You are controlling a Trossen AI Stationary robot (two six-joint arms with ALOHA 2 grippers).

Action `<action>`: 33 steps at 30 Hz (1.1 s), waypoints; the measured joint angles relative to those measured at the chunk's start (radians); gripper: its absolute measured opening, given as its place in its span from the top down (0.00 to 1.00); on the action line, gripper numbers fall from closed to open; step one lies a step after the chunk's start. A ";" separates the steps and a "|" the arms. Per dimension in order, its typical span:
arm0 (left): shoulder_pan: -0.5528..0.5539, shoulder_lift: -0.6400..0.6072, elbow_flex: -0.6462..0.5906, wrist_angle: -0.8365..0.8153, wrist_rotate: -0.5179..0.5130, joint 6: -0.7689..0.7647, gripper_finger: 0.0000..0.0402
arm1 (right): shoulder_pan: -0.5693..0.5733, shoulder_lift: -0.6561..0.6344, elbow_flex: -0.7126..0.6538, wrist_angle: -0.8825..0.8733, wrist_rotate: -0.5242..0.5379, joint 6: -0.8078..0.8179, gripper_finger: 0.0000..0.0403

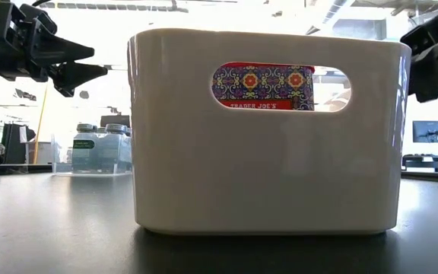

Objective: Sort spices by type
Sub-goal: Return to Home Position

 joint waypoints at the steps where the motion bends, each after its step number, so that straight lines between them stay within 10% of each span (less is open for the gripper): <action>1: 0.000 0.000 0.000 0.000 0.000 0.000 0.35 | 0.000 0.009 0.000 -0.001 0.008 0.000 0.39; 33: 0.000 0.000 0.000 0.000 0.000 0.000 0.35 | -0.060 0.104 0.000 -0.002 0.016 -0.007 0.39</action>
